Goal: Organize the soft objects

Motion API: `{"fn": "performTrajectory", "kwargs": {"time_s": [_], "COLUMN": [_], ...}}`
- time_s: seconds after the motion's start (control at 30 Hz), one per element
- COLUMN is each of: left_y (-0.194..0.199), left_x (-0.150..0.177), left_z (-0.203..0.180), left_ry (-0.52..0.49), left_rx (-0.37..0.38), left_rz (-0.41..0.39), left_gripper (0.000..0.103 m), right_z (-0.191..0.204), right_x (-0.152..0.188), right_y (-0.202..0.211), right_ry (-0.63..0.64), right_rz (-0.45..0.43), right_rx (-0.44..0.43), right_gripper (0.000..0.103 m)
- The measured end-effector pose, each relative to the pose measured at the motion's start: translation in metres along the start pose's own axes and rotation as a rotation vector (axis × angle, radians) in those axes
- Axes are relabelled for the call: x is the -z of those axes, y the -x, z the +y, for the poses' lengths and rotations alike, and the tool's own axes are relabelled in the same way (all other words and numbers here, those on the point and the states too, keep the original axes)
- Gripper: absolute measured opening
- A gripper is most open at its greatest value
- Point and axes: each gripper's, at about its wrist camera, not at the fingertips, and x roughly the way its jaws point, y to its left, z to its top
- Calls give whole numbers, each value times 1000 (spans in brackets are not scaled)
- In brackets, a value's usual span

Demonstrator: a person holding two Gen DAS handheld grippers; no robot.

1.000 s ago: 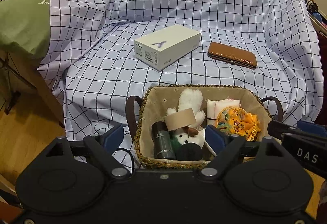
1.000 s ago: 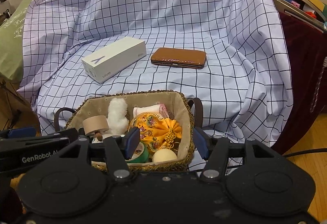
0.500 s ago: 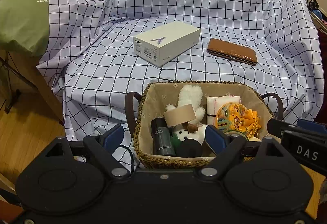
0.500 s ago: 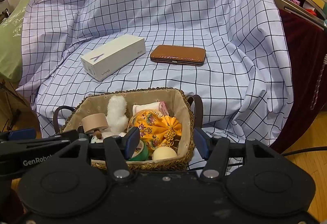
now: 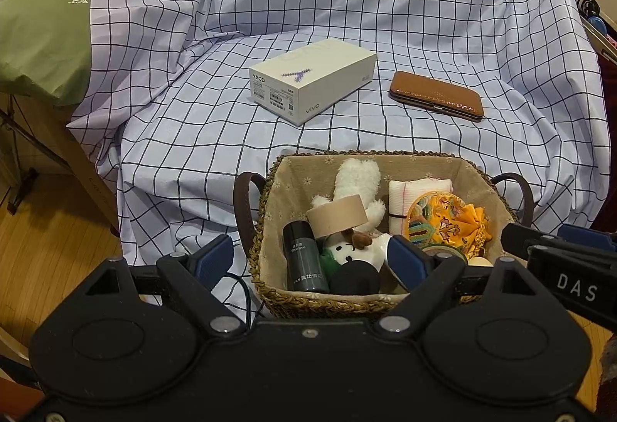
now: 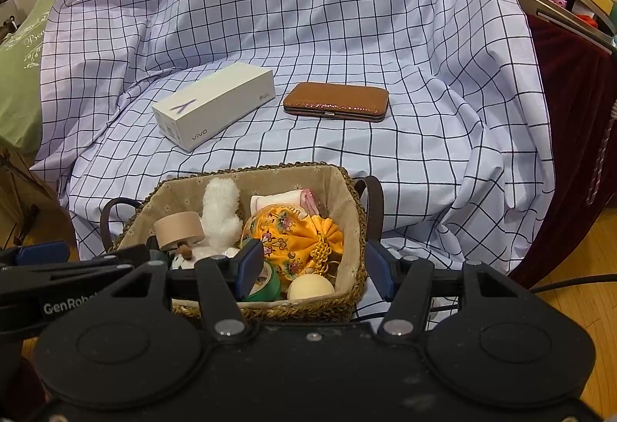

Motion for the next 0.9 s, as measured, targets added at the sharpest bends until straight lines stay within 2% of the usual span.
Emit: {"fn": "performTrajectory", "kwargs": {"time_s": [0.9], "left_y": [0], "left_x": [-1], "left_z": [3], "left_ry": [2], "left_rx": [-28], "left_rz": [-13], "left_gripper": [84], "right_z": [0], "right_x": [2], "right_y": [-2], "right_ry": [-3], "right_rz": [10], "right_rx": [2], "right_gripper": [57]}}
